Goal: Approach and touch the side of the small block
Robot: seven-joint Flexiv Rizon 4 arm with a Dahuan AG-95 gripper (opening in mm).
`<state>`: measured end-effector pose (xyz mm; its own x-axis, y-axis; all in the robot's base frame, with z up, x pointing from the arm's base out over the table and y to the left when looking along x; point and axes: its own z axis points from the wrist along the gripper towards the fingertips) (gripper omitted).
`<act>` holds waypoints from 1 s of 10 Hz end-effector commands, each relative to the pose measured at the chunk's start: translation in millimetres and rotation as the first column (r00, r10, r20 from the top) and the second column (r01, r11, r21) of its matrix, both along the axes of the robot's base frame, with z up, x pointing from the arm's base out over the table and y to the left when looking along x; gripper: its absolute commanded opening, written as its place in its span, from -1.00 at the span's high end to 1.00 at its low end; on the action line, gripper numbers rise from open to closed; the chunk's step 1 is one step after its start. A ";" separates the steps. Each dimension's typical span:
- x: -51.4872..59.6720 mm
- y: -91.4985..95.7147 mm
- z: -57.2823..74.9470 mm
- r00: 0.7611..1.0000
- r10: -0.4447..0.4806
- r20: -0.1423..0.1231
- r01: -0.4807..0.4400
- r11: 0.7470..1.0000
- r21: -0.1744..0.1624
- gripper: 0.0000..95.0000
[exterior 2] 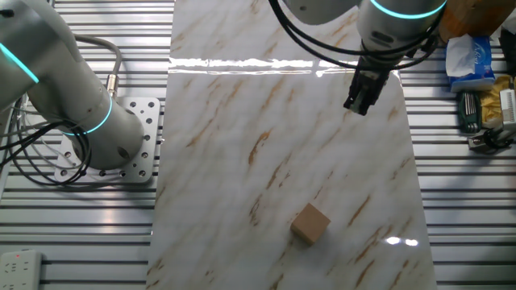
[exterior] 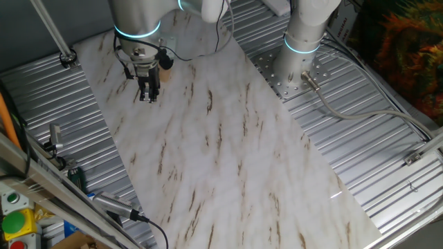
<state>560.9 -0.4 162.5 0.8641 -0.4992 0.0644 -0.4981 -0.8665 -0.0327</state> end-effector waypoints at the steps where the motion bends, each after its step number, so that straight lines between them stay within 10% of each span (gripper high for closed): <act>1: 1.2 0.3 -2.1 1.000 -0.003 0.003 0.003 1.000 0.003 1.00; 10: -5.7 -5.2 -28.1 1.000 0.005 0.004 -0.005 1.000 0.010 1.00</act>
